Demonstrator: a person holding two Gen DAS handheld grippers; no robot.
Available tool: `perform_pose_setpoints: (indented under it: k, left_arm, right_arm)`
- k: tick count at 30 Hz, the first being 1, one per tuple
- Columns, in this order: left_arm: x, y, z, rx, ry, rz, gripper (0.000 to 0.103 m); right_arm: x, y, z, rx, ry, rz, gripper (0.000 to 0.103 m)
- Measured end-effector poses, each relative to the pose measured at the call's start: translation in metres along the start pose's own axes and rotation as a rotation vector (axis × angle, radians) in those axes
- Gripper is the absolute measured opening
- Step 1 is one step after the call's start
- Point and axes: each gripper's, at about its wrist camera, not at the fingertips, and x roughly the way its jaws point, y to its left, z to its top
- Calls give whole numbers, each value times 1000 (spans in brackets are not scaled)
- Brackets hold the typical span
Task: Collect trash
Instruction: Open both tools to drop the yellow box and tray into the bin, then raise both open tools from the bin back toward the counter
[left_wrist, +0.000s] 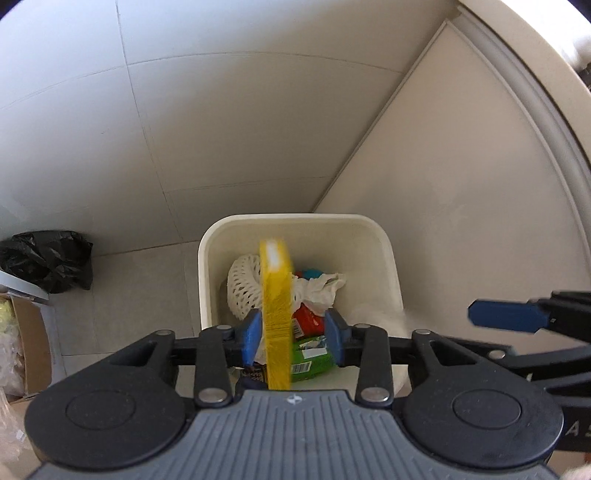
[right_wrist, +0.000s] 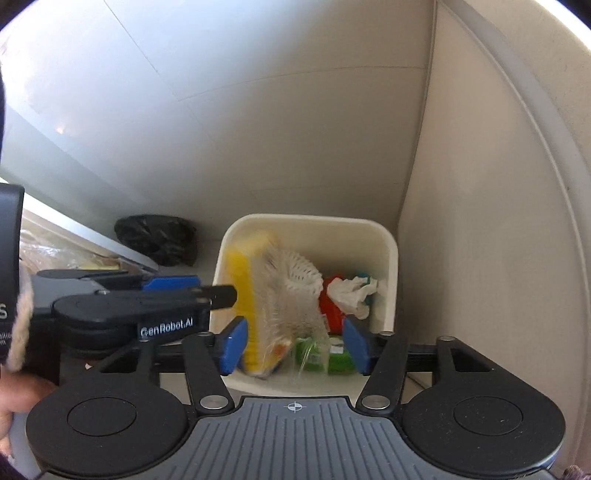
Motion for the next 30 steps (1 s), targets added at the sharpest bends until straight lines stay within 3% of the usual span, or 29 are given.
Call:
perform_pose_setpoints:
  k: [15, 20, 26, 30]
  left_arm:
    - [-1, -2, 0, 8, 13, 9, 42]
    - [-10, -4, -2, 15, 6, 5, 46]
    - [-24, -2, -5, 28, -8, 2, 60]
    - [-39, 0, -4, 25, -33, 7, 69]
  right_arm:
    - [-17, 6, -4, -44, -6, -1, 58]
    - [-25, 10, -10, -63, -36, 10, 63]
    - [-48, 14, -14, -97, -66, 12, 65]
    - [-72, 18, -18, -108, -133, 19, 70]
